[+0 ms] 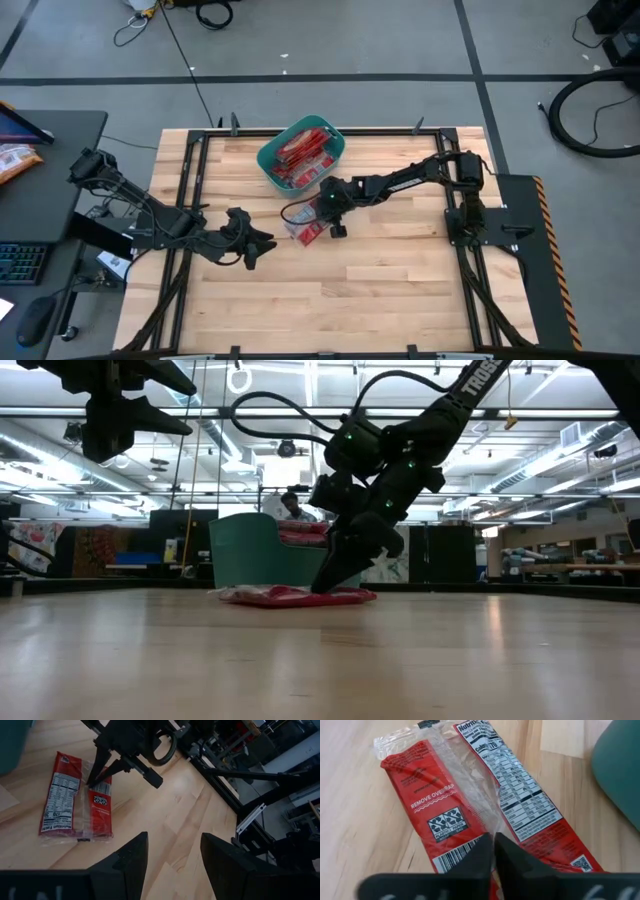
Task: Sort popcorn bags into baskets
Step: Put the red popcorn bag into the blue bin
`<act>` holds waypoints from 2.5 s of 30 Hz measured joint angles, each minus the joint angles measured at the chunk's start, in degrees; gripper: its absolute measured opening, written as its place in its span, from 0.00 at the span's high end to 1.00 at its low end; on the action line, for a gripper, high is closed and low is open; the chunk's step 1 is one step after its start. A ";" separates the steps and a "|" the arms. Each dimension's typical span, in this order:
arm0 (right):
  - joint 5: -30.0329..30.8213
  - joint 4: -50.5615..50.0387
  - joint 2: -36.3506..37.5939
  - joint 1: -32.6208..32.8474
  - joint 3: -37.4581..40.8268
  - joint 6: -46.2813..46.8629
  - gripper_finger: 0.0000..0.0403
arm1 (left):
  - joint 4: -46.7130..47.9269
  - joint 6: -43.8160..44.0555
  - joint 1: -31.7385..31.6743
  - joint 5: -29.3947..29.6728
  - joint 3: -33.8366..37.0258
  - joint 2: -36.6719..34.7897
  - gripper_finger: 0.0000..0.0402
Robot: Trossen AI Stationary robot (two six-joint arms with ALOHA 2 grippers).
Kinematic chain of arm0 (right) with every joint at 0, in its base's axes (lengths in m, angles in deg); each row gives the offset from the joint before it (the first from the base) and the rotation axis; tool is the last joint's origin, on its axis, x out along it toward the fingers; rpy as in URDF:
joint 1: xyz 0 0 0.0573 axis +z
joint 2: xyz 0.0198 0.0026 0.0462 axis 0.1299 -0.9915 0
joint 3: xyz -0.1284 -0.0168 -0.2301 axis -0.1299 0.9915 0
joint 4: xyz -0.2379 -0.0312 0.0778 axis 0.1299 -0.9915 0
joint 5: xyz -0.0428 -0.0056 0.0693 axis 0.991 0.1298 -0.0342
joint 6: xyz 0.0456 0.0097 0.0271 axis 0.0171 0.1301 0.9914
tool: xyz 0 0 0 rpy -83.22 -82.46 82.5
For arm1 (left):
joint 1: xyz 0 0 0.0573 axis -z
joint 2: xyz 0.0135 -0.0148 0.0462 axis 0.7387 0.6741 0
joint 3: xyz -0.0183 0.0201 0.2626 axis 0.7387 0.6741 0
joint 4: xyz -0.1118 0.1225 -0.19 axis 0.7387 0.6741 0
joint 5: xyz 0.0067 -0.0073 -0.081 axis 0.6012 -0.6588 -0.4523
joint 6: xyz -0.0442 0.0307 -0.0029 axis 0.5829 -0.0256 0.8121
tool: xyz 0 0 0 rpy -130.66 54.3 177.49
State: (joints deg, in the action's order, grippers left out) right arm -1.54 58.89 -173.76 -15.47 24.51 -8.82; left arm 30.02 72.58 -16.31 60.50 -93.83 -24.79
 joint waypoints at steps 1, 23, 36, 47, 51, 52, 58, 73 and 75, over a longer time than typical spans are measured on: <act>0.00 0.00 0.00 -0.01 0.02 0.00 0.97 | 0.00 -0.02 0.00 -0.01 0.00 0.00 0.54; 8.01 -6.13 14.04 1.64 0.35 -2.27 0.99 | -0.02 -0.06 0.00 0.04 0.00 0.00 0.54; 14.10 -8.30 22.36 -0.63 -4.14 -6.68 1.00 | -0.03 -0.11 -0.02 0.57 0.00 0.00 0.54; 15.32 -12.67 12.05 -8.11 -23.72 -8.32 0.99 | 0.17 -0.11 -0.02 0.34 0.00 -0.02 0.54; 11.56 -10.25 8.80 -10.09 -24.96 -14.31 0.99 | 0.19 -0.08 -0.02 -0.76 0.00 -0.02 0.54; 9.99 -9.60 7.98 -10.48 -24.96 -15.24 0.99 | 0.17 -0.08 -0.02 -0.98 -0.02 -0.02 0.54; 8.85 -7.65 3.07 -12.62 -24.94 -17.14 0.99 | -0.36 -0.04 -0.02 -1.30 0.00 -0.02 0.54; 6.04 -1.44 0.73 -17.79 -24.96 -13.43 0.99 | -0.94 -0.11 0.00 -1.46 0.00 -0.03 0.54; 5.61 -3.29 -0.24 -18.60 -24.76 -13.27 0.99 | -0.94 -0.09 0.00 -1.45 -0.02 -0.04 0.54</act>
State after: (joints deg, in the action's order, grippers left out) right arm 4.07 55.60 -174.00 -34.08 -0.25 -22.09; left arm 29.08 72.49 -16.31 59.05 -93.85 -24.83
